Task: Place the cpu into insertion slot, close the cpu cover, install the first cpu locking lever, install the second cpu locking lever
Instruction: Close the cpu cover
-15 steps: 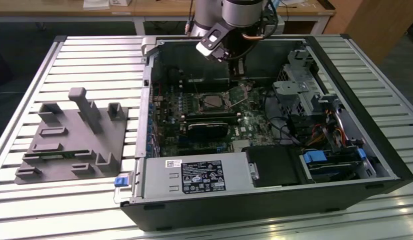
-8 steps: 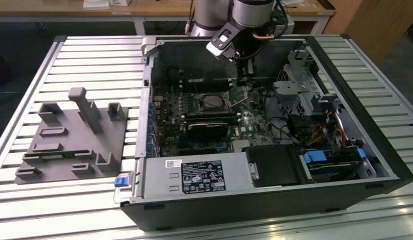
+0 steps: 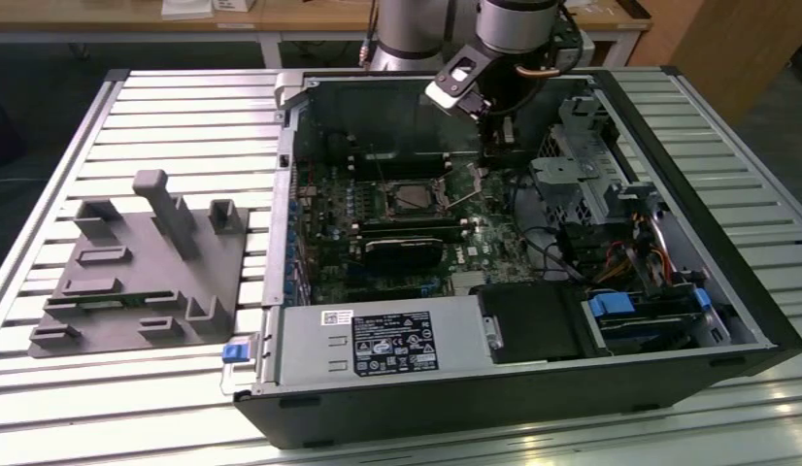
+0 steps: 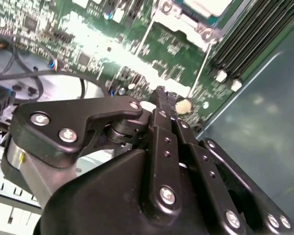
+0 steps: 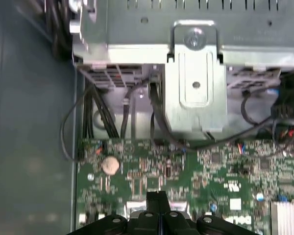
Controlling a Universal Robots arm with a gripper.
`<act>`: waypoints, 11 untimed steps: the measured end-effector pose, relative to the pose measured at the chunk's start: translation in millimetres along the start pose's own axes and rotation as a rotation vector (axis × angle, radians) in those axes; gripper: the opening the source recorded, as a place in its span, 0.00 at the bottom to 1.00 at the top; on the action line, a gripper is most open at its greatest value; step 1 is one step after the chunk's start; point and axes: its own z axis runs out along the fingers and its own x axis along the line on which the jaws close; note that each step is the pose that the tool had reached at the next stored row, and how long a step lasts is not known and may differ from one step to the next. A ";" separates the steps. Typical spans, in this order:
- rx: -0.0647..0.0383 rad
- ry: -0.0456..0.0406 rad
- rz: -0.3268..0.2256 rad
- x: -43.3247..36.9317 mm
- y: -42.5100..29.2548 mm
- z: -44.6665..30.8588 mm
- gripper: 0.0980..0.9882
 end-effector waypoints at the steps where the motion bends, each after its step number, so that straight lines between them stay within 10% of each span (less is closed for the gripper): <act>1: 0.001 0.0000 0.000 0.1 2.1 0.7 0.01; 11: 0.016 -0.0007 0.000 0.2 13.4 15.4 0.01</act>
